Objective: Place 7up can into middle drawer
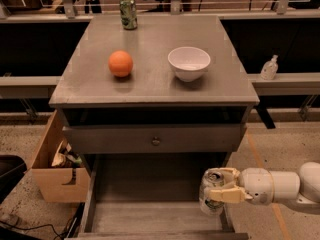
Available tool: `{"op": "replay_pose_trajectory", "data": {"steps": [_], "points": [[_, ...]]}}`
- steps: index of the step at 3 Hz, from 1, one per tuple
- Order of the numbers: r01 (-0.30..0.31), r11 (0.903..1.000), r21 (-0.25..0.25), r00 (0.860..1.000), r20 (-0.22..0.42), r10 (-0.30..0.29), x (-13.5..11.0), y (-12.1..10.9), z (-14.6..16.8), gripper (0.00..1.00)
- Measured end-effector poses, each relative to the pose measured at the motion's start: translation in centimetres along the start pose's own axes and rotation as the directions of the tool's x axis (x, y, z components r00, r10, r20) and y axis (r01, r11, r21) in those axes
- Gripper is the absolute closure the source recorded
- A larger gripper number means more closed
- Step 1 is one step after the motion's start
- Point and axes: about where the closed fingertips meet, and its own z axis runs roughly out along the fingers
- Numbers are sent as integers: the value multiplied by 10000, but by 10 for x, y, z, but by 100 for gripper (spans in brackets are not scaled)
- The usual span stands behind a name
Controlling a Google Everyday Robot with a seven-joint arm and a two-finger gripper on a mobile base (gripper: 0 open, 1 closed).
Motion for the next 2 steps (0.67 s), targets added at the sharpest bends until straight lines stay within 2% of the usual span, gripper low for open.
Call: {"op": "replay_pose_trajectory", "data": {"steps": [1, 2], "points": [[1, 10000, -1, 10000, 0, -1, 0, 0, 0, 100], [138, 9999, 74, 9996, 258, -140, 7, 2, 14, 100]]}}
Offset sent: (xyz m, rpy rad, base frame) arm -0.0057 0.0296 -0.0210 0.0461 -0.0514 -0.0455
